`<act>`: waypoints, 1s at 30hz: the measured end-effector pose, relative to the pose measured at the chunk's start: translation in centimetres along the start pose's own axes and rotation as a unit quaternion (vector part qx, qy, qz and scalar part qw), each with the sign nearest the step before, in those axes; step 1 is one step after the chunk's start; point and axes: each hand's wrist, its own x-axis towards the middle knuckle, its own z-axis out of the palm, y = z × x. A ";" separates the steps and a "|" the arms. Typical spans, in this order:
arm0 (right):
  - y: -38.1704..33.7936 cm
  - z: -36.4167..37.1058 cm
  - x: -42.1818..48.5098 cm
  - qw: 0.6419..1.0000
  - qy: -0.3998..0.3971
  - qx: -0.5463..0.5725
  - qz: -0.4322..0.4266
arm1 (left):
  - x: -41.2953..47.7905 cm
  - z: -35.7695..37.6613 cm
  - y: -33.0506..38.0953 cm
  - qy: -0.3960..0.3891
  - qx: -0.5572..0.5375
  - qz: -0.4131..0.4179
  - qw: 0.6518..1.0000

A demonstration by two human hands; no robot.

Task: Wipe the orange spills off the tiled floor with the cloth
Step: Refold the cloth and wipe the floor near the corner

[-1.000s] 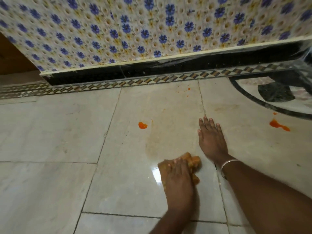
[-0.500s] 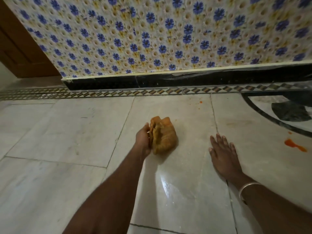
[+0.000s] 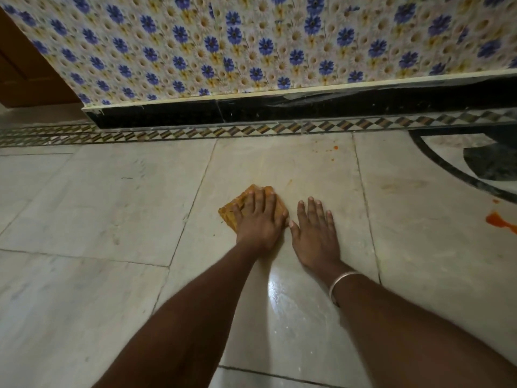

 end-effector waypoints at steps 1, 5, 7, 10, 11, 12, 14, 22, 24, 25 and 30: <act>0.2 0.5 -0.3 1.000 0.010 -0.015 -0.003 | 0.6 0.3 0.0 0.006 0.008 0.002 1.000; 0.2 1.1 -0.6 0.999 0.027 -0.015 -0.007 | 3.1 -0.8 -2.2 0.013 -0.010 -0.077 0.997; 0.2 1.0 -0.5 0.999 0.038 -0.011 -0.003 | 2.7 -0.8 -2.8 0.032 -0.025 -0.135 0.990; 0.0 1.0 -0.5 0.999 0.036 -0.012 0.001 | -0.9 0.7 -0.4 0.090 -0.025 -0.194 0.977; -0.1 1.0 -0.6 0.999 0.035 -0.014 0.001 | -1.9 1.3 1.0 0.098 -0.024 -0.204 0.974; -0.1 1.0 -0.6 0.999 0.032 -0.017 0.004 | -2.2 1.6 2.3 0.092 -0.027 -0.207 0.974; -0.2 0.9 -0.4 0.999 0.033 -0.018 0.004 | -0.6 1.6 3.5 0.067 -0.036 -0.190 0.979; 0.0 0.9 -0.5 0.999 0.044 -0.020 -0.002 | 3.9 -0.4 -4.1 0.078 -0.002 -0.143 0.987; 0.0 1.1 -0.6 0.999 0.038 -0.022 0.002 | 1.2 0.4 -3.5 0.108 -0.021 -0.214 0.971; -0.1 1.1 -0.5 0.999 0.038 -0.019 0.005 | -0.2 0.8 -2.3 0.115 -0.024 -0.232 0.966; 0.0 1.3 -0.5 0.999 0.046 -0.019 0.000 | -0.5 1.8 2.0 0.073 -0.008 -0.099 0.992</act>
